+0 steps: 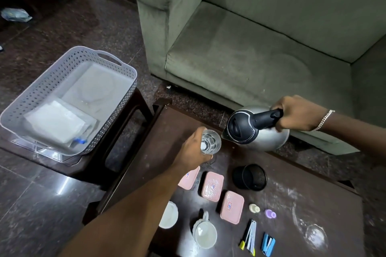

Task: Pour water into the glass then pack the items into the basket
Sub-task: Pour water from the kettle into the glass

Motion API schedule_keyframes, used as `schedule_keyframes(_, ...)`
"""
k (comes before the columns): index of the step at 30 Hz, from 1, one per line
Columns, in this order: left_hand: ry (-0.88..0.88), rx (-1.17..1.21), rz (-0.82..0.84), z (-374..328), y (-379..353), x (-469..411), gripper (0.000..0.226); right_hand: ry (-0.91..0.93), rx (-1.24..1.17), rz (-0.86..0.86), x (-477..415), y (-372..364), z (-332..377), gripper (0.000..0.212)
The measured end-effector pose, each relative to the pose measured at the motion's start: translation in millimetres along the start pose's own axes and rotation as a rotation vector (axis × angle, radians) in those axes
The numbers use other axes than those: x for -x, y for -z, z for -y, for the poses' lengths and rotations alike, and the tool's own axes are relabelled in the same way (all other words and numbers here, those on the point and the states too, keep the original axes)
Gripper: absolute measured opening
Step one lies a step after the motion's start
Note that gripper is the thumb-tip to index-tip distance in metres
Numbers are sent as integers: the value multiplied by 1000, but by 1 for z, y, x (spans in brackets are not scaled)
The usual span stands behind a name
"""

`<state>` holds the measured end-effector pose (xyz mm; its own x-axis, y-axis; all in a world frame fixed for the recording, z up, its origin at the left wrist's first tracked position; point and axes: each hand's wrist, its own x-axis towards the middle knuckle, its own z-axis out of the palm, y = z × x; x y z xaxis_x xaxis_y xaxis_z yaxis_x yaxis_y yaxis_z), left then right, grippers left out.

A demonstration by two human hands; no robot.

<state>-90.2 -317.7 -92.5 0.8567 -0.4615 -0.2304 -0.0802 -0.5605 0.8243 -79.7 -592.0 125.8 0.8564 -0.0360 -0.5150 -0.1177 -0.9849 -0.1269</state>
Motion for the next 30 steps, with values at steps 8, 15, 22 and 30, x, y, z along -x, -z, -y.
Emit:
schedule_keyframes(8,-10,7,21,-5,-2,-4,82,-36,187,-30,0,-2,9,19)
schedule_keyframes(15,-2,-2,32,-2,-5,-4,83,-3,351,-117,-1,-13,19,21)
schedule_keyframes(22,-1,-10,49,2,-13,-3,85,21,410,-111,1,-9,27,20)
schedule_keyframes(30,7,2,33,4,-18,-5,83,40,485,-128,-2,-5,28,23)
